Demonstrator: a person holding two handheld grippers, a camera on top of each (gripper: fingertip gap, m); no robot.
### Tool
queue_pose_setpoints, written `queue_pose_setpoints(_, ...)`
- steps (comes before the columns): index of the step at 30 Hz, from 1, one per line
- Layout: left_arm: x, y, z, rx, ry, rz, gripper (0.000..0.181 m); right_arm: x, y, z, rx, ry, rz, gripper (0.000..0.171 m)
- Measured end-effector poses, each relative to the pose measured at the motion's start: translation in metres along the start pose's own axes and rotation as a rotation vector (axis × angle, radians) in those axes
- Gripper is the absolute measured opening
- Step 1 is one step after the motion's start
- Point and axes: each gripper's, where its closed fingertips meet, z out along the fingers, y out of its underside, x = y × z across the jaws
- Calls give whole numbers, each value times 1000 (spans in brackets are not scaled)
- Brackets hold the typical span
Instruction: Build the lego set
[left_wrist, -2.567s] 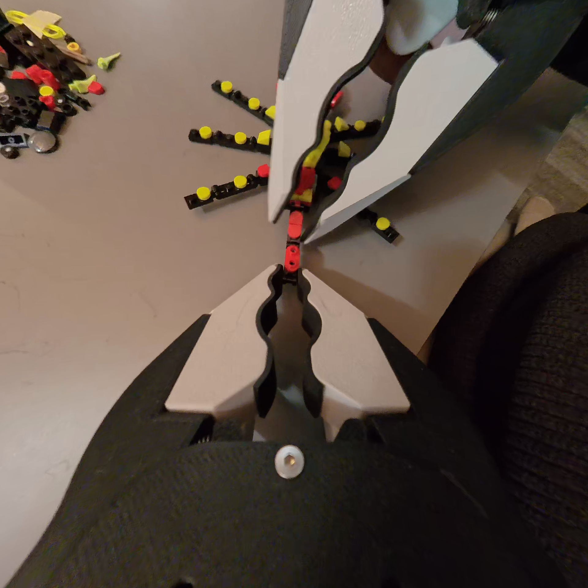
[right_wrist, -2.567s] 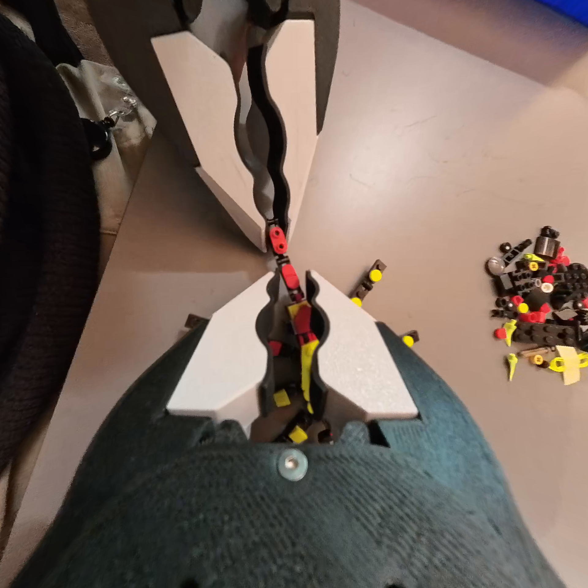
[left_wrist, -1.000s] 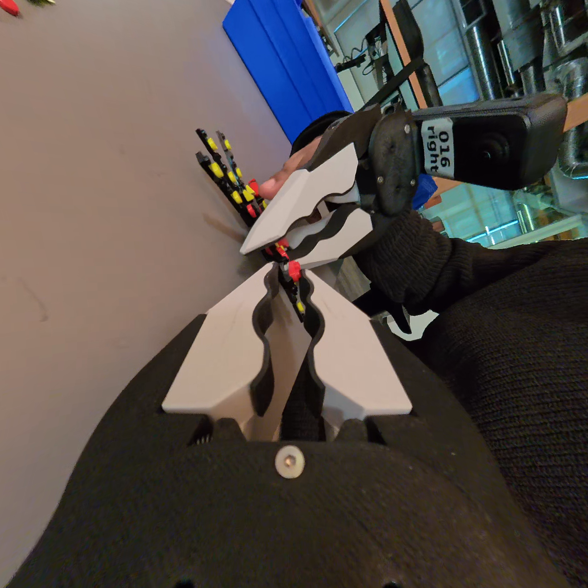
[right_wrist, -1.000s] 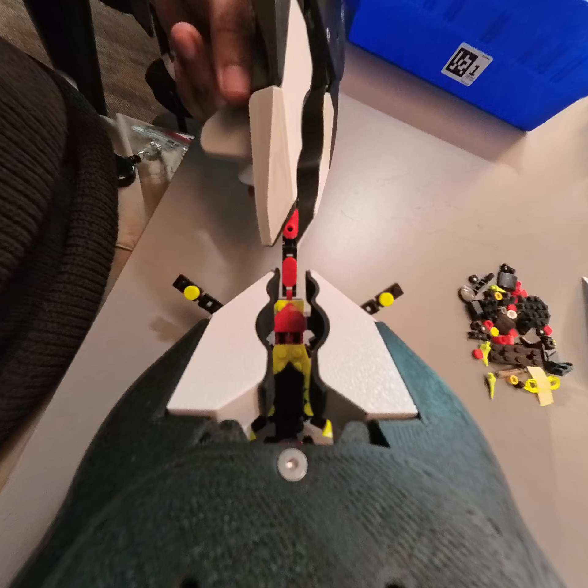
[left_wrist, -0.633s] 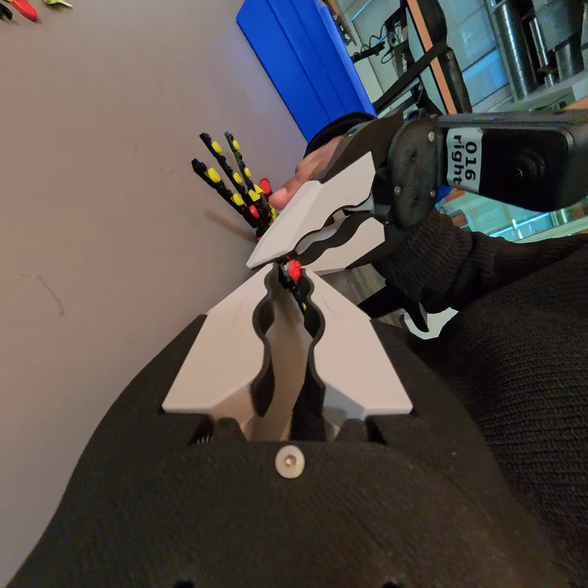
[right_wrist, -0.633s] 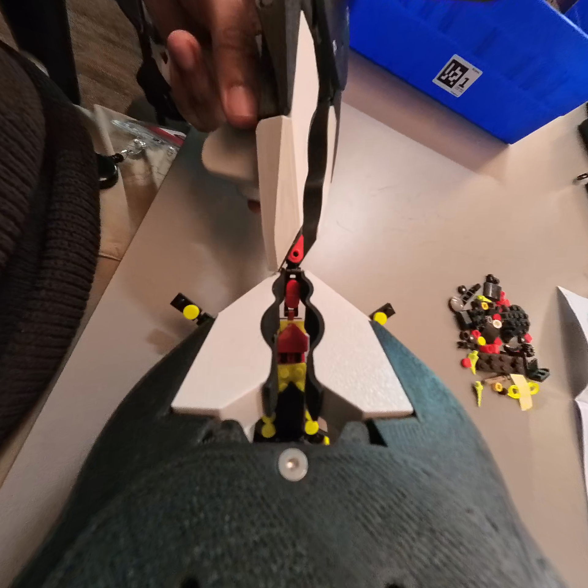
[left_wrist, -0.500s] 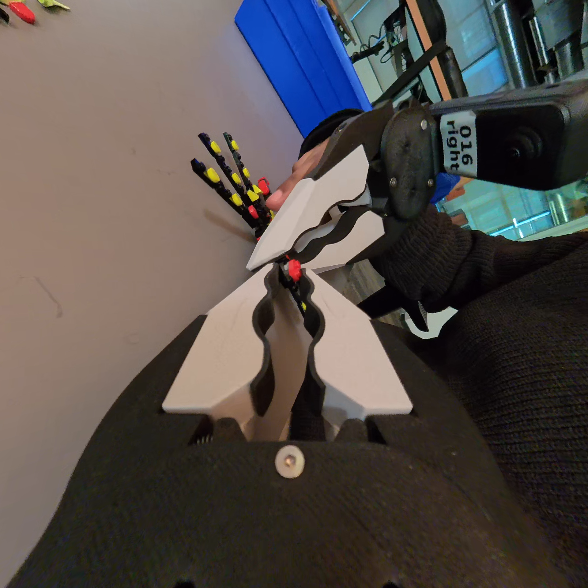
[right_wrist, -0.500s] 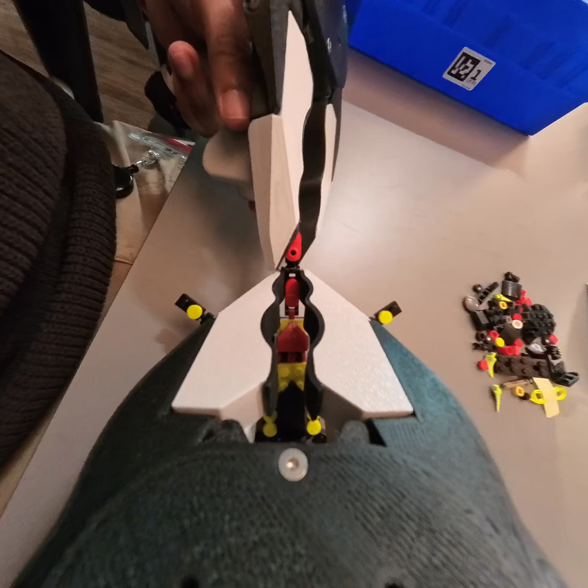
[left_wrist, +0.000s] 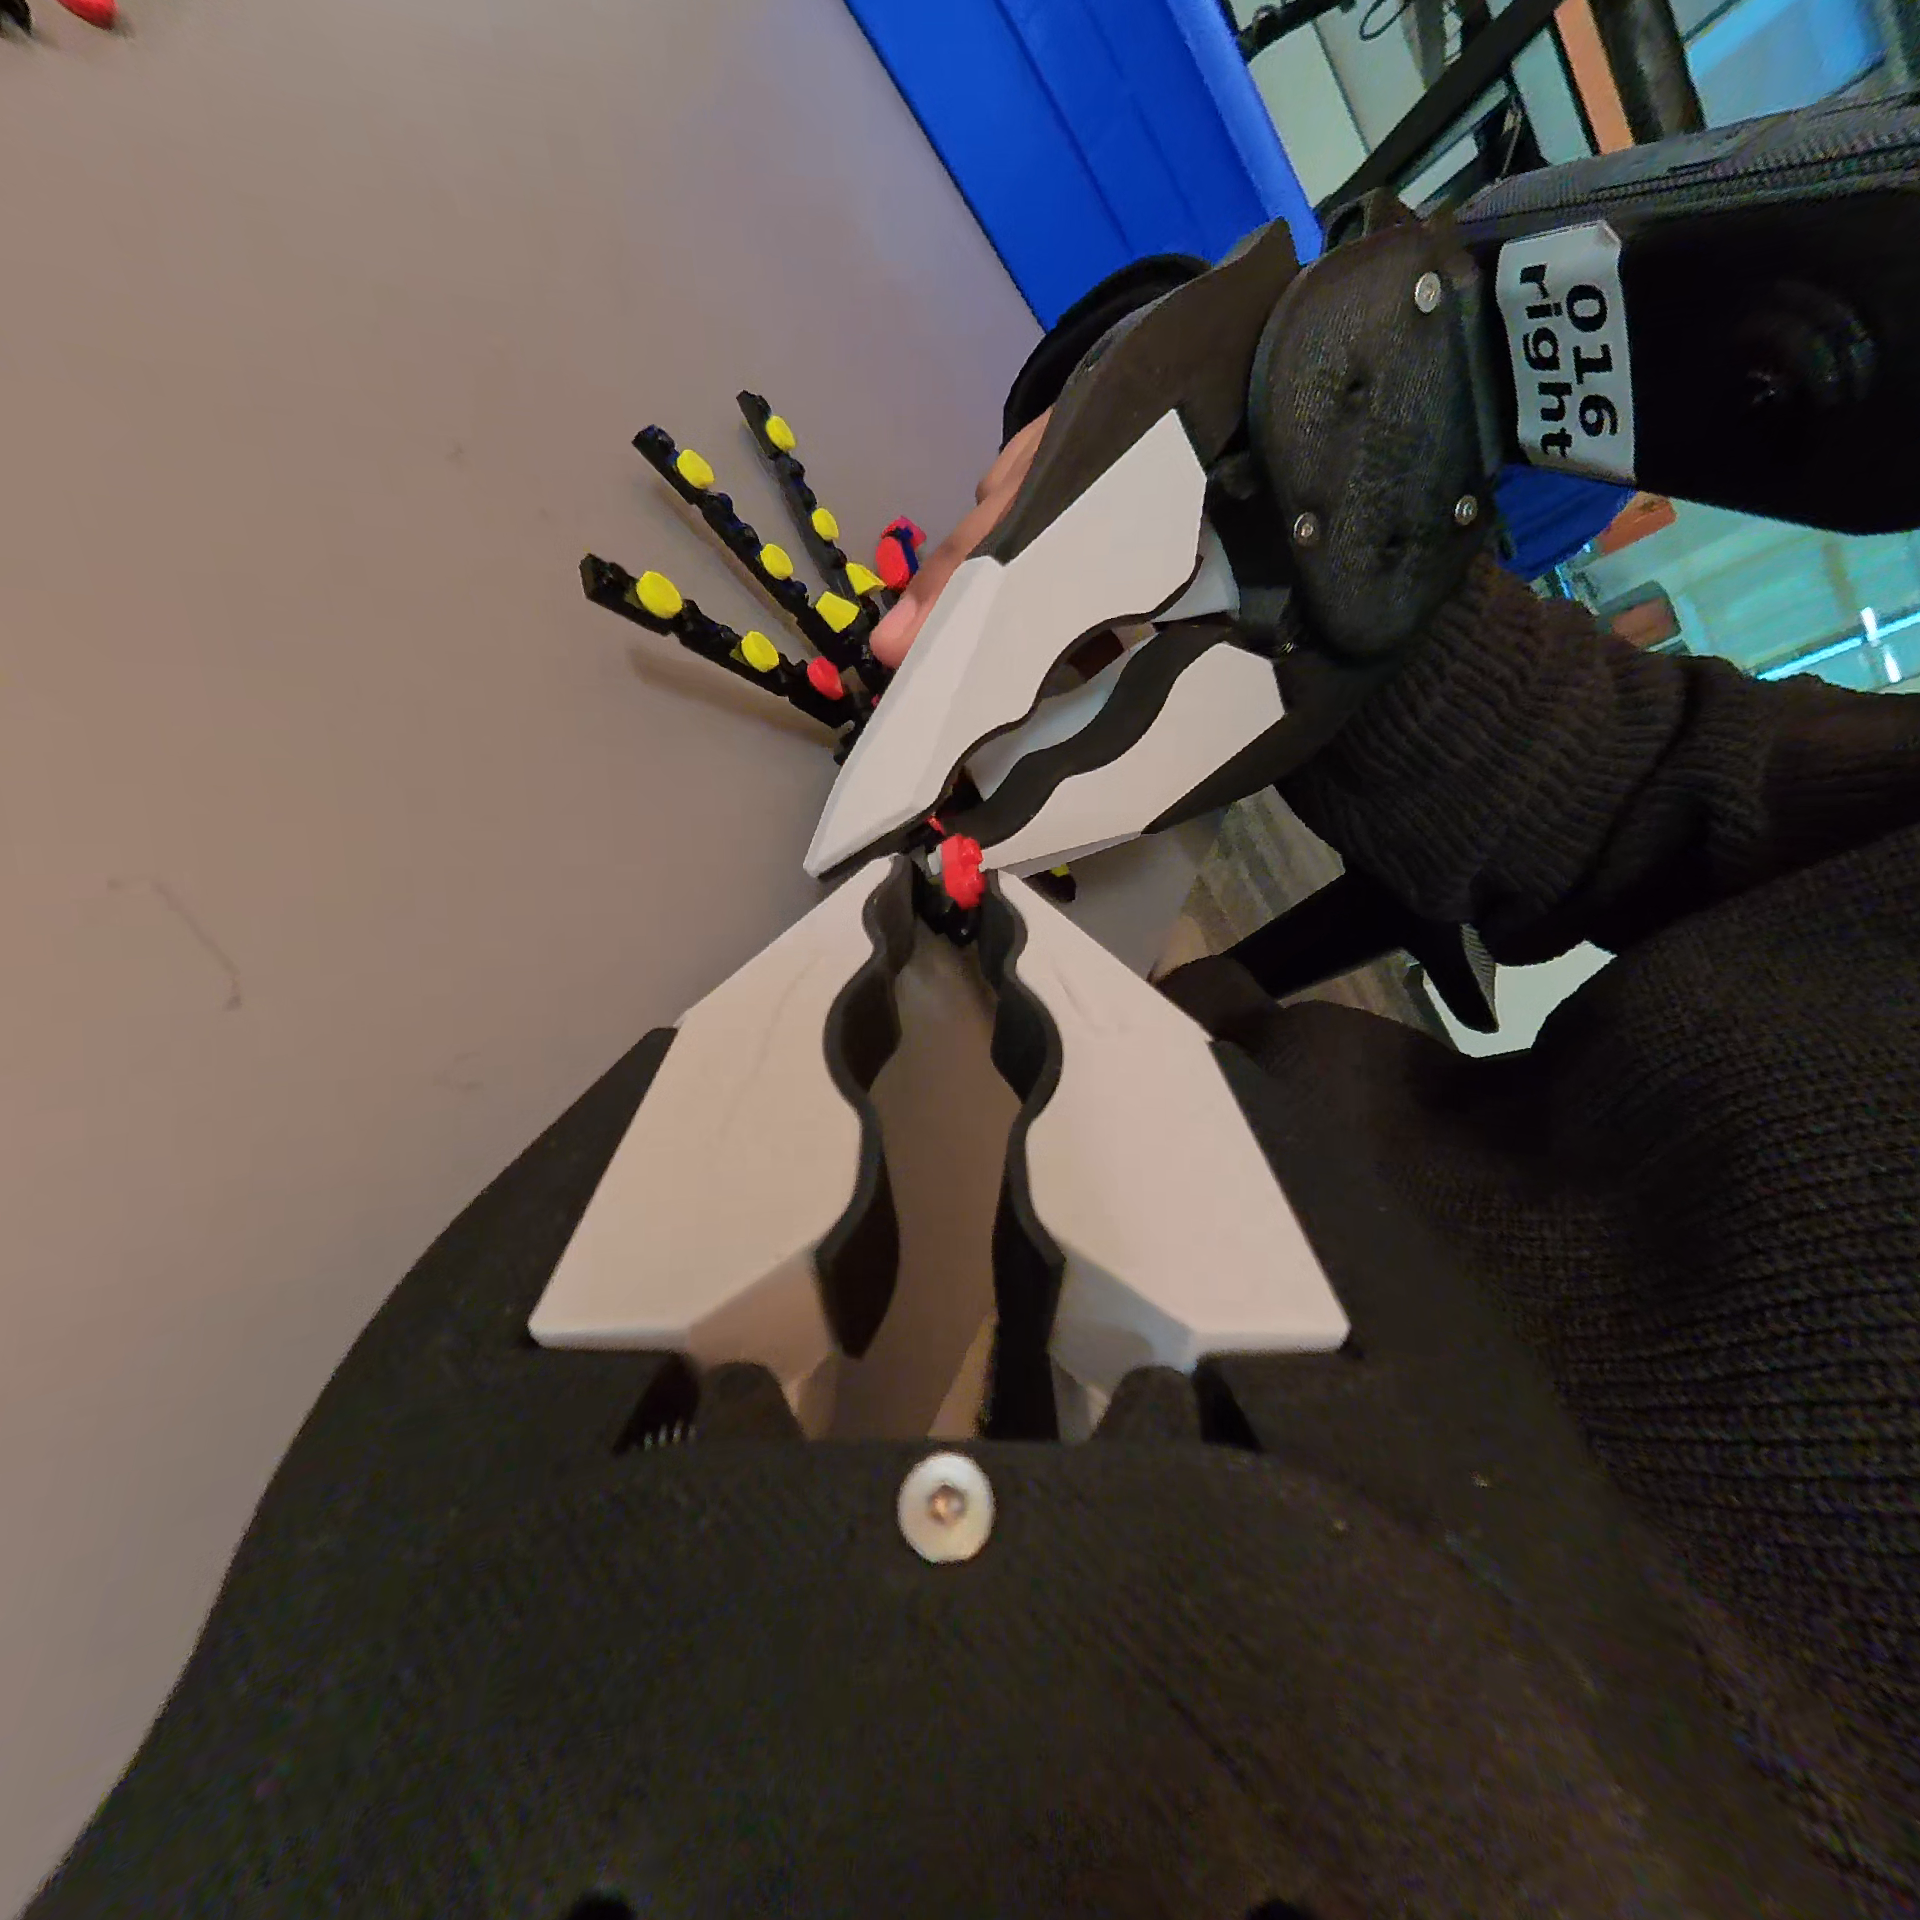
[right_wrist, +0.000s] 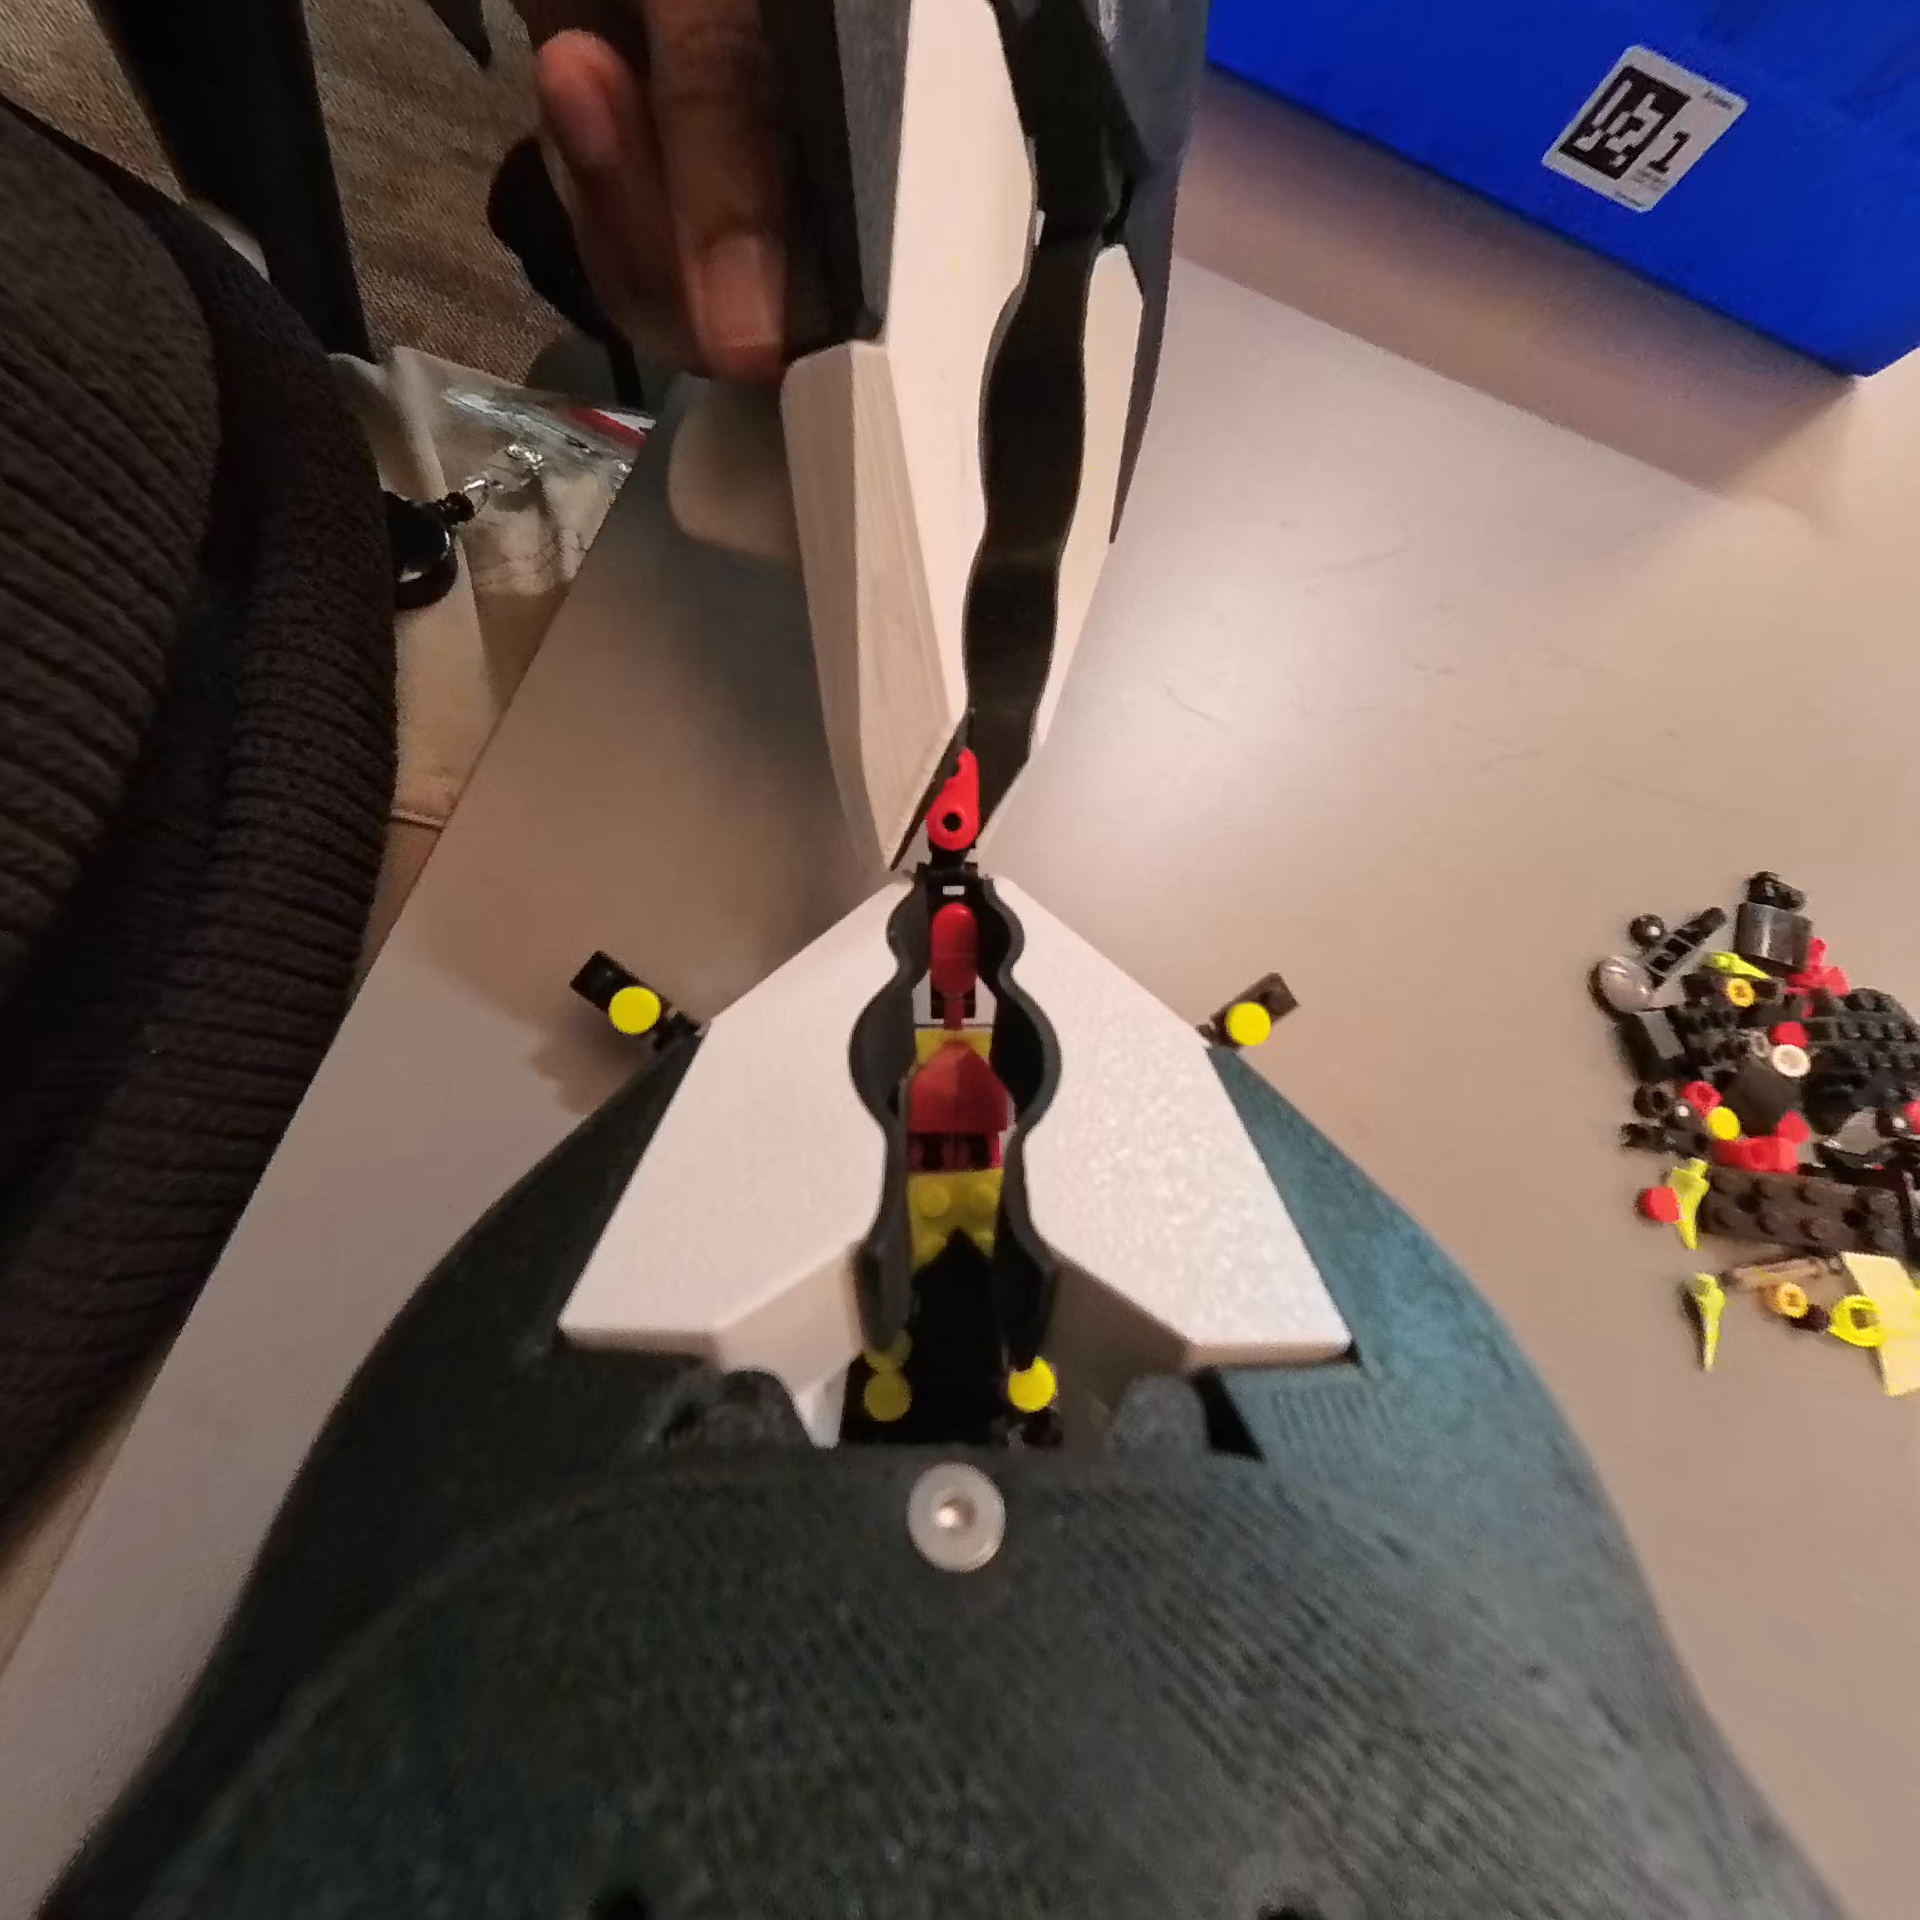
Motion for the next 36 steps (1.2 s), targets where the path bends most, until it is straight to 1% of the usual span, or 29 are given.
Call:
queue_pose_setpoints(7, 1, -1, -1, 8, 33, -39, 12, 0, -1, 0, -3, -5, 27, 8)
queue_pose_setpoints(12, 0, -1, -4, 10, -11, 54, 9, -1, 1, -2, -14, -3, 40, 7)
queue_pose_setpoints(17, -2, 1, -3, -6, -66, 138, 11, -1, 2, 0, -32, 8, 32, 7)
queue_pose_setpoints(19, -5, -1, -4, 2, -90, 154, 9, 1, 2, 0, -26, 11, 44, 7)
queue_pose_setpoints(26, -15, 1, -5, -16, -150, 173, 10, 1, 8, 1, -37, 2, 64, 7)
queue_pose_setpoints(29, -16, -2, -5, -6, -166, 196, 15, 1, 7, 0, -39, 7, 59, 7)
queue_pose_setpoints(32, -8, -11, -7, 49, -147, 239, 24, 1, 6, 0, -35, 6, 61, 7)
queue_pose_setpoints(36, -10, -6, -4, 16, -171, 269, 19, 0, 3, 0, -29, 8, 50, 7)
